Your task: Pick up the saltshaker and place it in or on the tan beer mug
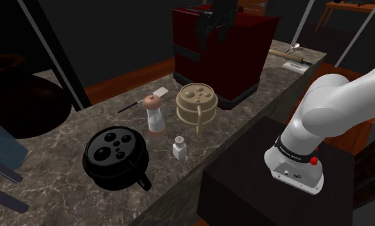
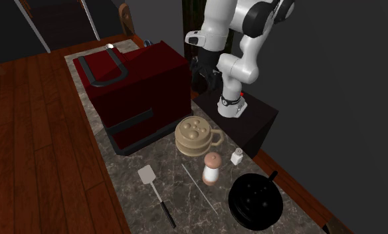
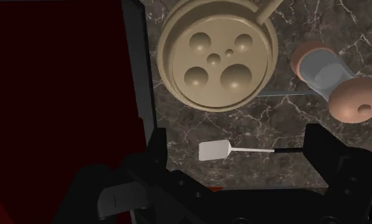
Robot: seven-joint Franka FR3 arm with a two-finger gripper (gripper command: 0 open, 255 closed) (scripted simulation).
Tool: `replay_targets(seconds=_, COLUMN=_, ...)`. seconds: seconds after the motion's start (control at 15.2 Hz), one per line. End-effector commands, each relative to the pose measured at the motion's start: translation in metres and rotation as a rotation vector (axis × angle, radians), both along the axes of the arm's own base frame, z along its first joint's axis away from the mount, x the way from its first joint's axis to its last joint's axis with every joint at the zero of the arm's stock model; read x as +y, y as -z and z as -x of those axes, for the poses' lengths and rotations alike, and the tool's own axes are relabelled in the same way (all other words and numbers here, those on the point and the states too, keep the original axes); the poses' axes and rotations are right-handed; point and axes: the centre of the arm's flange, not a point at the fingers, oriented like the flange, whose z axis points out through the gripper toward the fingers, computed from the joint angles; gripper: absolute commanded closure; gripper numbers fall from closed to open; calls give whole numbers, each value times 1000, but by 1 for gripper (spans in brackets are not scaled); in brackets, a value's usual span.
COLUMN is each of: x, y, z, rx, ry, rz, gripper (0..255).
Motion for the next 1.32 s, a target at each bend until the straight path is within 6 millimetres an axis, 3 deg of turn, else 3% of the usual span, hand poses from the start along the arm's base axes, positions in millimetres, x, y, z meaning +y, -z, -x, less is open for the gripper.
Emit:
replay_targets(seconds=0.0, x=24, y=15, z=-5, rx=-6, ry=11, rz=6, gripper=0)
replay_targets(seconds=1.12, x=203, y=145, z=-78, rx=-45, ry=89, rz=65, gripper=0)
replay_targets(seconds=1.25, x=208, y=155, z=-82, rx=-47, ry=91, rz=67, gripper=0)
